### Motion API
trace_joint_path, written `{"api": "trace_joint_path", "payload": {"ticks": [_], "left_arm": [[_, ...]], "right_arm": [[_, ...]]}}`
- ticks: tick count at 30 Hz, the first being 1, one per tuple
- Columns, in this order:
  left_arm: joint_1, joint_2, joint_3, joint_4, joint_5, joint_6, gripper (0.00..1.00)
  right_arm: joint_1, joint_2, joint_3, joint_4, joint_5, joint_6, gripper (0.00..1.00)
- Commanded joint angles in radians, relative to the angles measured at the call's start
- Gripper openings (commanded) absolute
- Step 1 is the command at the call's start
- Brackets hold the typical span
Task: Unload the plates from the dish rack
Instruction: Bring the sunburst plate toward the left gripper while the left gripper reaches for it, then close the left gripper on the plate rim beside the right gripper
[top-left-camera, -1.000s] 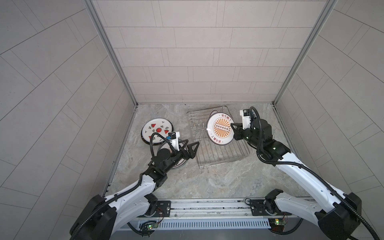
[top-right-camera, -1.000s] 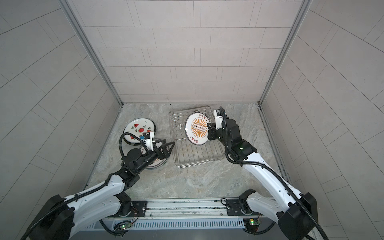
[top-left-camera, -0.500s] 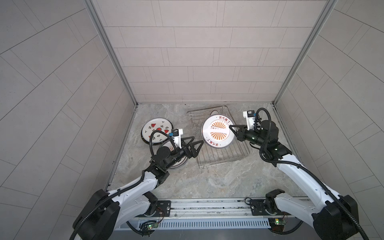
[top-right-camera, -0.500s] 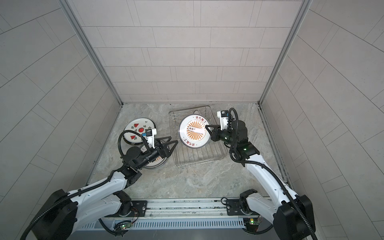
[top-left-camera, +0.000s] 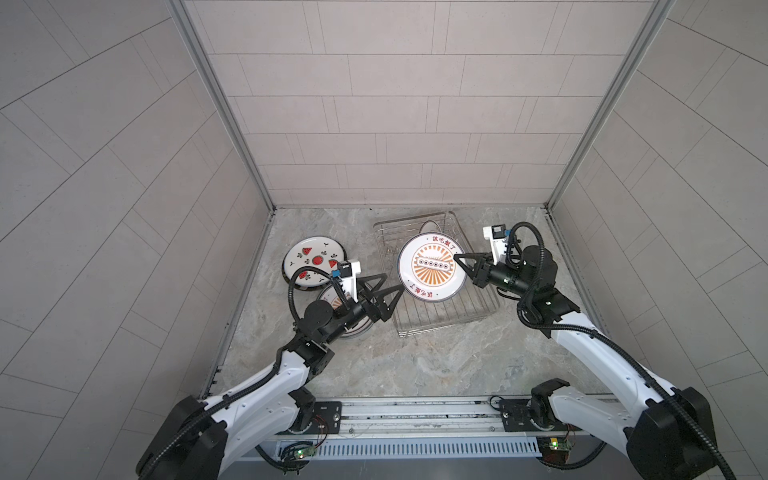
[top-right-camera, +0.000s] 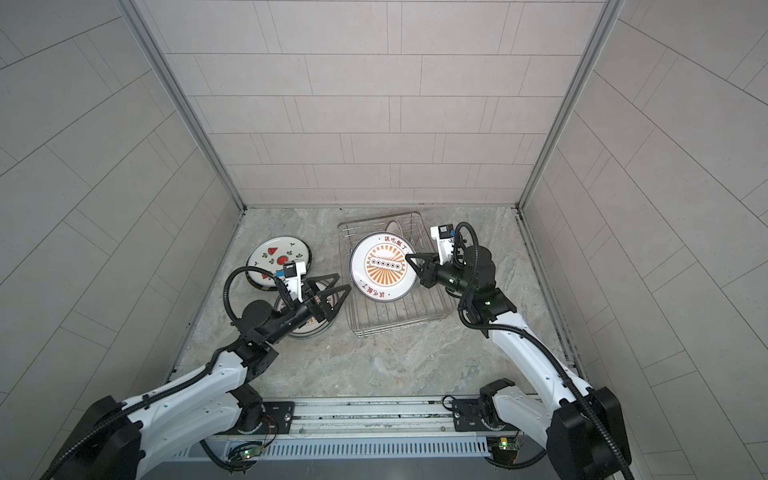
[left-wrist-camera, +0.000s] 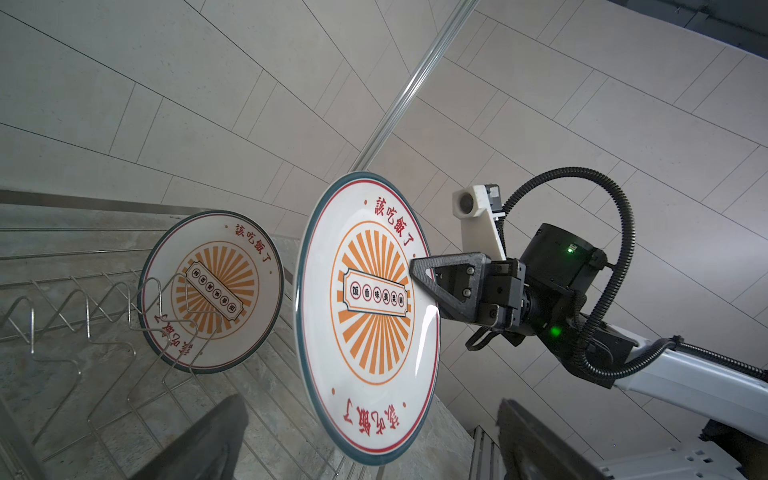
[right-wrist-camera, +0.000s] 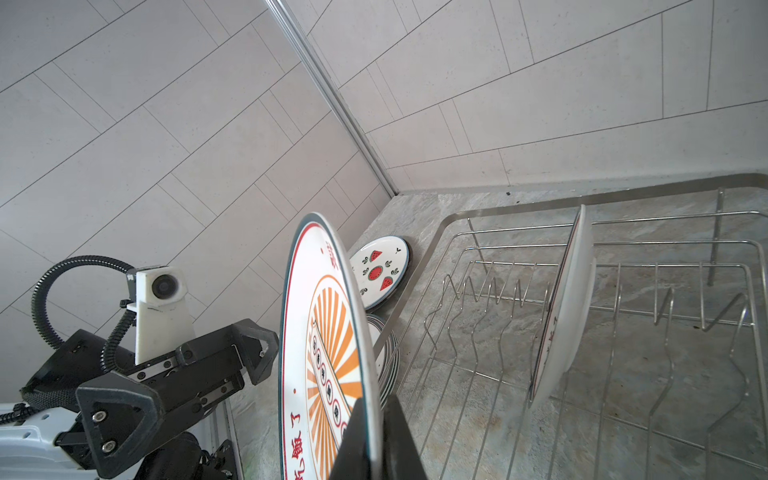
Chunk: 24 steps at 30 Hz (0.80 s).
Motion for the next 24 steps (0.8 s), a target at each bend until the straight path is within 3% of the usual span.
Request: {"api": "trace_joint_path", "payload": {"ticks": [1, 8, 16, 21, 24], "left_arm": [[-0.005, 0.028, -0.002, 0.068, 0.023, 0.009, 0.99], [-0.004, 0.09, 0.024, 0.156, 0.08, -0.044, 0.87], [-0.004, 0.093, 0.022, 0.14, 0.082, -0.084, 0.54], [-0.005, 0.127, 0.036, 0.161, 0.139, -0.108, 0.27], [-0.004, 0.142, 0.049, 0.158, 0.162, -0.115, 0.25]], "right_arm": [[0.027, -0.036, 0.0, 0.081, -0.028, -0.043, 0.04], [0.112, -0.084, 0.019, -0.029, 0.026, -0.158, 0.03], [0.127, -0.101, 0.026, -0.066, 0.058, -0.174, 0.04], [0.144, -0.116, 0.024, -0.08, 0.064, -0.193, 0.04], [0.146, -0.11, 0.026, -0.082, 0.07, -0.2, 0.03]]}}
